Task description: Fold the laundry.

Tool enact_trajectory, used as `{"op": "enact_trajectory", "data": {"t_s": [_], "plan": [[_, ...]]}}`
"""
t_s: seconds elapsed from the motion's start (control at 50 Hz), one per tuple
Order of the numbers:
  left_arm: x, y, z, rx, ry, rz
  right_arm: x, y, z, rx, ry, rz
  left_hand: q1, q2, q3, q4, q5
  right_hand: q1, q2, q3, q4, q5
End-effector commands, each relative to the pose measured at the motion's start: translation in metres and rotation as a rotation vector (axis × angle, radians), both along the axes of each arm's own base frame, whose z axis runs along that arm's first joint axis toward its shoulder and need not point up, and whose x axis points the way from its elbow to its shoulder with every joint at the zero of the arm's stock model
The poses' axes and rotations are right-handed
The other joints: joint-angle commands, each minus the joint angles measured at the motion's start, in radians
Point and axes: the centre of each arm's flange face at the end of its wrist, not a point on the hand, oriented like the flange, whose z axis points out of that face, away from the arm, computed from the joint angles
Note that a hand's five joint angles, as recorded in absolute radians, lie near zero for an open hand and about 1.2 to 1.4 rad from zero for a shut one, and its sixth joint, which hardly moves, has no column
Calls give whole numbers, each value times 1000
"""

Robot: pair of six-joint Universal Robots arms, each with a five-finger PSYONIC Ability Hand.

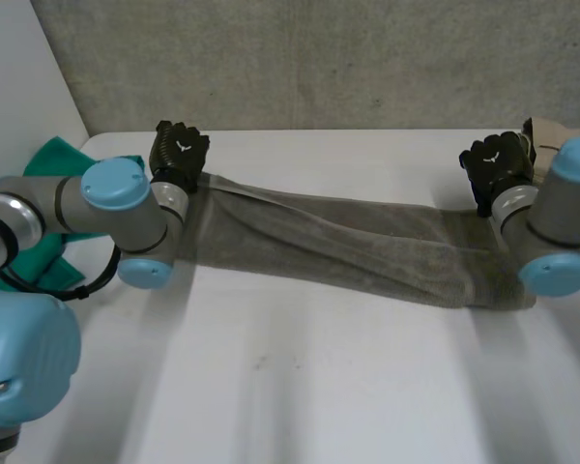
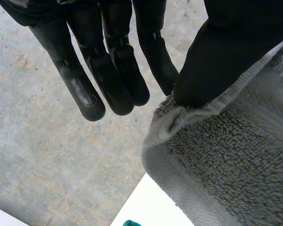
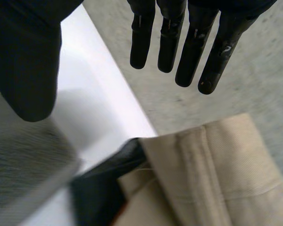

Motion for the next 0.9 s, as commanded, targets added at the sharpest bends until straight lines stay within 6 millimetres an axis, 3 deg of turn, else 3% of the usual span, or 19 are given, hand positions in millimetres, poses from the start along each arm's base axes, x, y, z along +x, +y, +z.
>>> {"op": "enact_trajectory", "data": {"t_s": [0.02, 0.16, 0.24, 0.36, 0.7, 0.76, 0.78, 0.8, 0.9], "plan": [[3, 38, 27, 35, -14, -33, -29, 32, 34, 359, -235, -28, 259, 197, 201, 192, 254, 130, 69, 75, 73, 77], [8, 55, 31, 63, -26, -38, -44, 36, 30, 460, -256, -51, 259, 197, 201, 192, 254, 206, 146, 151, 149, 153], [10, 57, 26, 82, -30, -36, -47, 32, 7, 515, -256, -61, 259, 197, 201, 192, 254, 273, 213, 219, 217, 220], [12, 58, 23, 93, -31, -32, -47, 30, -11, 553, -252, -61, 259, 197, 201, 192, 254, 335, 275, 280, 279, 282], [15, 55, 26, 87, -30, -24, -48, 25, -28, 541, -190, -56, 259, 197, 201, 192, 254, 306, 245, 251, 249, 253], [16, 54, 26, 87, -30, -23, -48, 25, -31, 542, -187, -52, 259, 197, 201, 192, 254, 522, 462, 468, 466, 469], [16, 54, 26, 87, -30, -23, -47, 24, -30, 539, -188, -50, 259, 197, 201, 192, 254, 645, 585, 591, 589, 592], [16, 54, 26, 87, -30, -21, -47, 24, -30, 536, -187, -48, 259, 197, 201, 192, 254, 914, 853, 859, 857, 861], [19, 51, 26, 87, -29, -14, -47, 22, -29, 521, -190, -40, 259, 197, 201, 192, 254, 945, 885, 890, 888, 892]]}}
